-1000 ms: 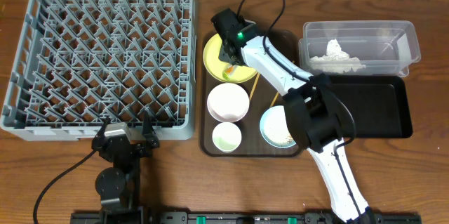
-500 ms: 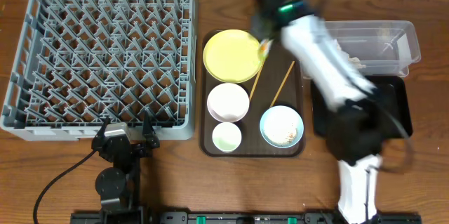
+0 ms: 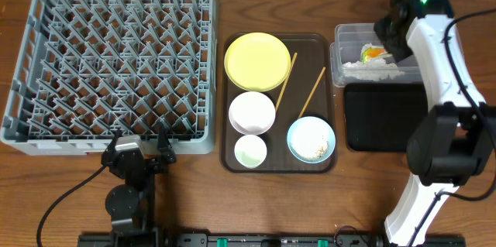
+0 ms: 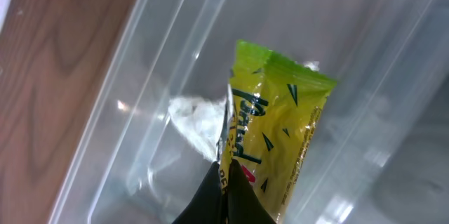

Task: Sort waste into correct bins and load items into the dishwasher
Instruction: 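Carry the wrapper right and drop it into the clear bin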

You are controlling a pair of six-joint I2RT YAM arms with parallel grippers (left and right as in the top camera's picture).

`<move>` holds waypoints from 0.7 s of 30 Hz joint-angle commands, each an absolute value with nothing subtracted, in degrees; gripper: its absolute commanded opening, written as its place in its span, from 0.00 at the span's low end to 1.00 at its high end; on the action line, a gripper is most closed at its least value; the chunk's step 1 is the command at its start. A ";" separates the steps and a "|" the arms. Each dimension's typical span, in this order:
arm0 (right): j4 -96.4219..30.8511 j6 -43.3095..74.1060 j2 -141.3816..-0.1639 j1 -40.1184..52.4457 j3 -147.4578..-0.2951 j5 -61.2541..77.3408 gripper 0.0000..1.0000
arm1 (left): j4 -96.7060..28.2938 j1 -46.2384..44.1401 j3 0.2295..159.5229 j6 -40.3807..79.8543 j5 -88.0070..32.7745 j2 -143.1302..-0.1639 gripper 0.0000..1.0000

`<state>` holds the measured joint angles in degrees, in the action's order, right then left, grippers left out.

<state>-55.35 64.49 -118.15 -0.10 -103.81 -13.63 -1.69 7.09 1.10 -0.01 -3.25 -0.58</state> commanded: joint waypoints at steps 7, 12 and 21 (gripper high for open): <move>-45.91 66.50 -117.14 -0.21 -97.73 -13.54 0.81 | -3.79 7.31 0.23 -0.38 -3.44 -0.23 0.93; -46.04 54.39 -111.77 0.01 -98.24 -10.44 0.99 | -3.79 7.31 0.23 -0.38 -3.44 -0.23 0.93; -50.85 19.00 -96.25 5.56 -98.21 7.22 0.89 | -3.79 7.31 0.23 -0.38 -3.44 -0.23 0.93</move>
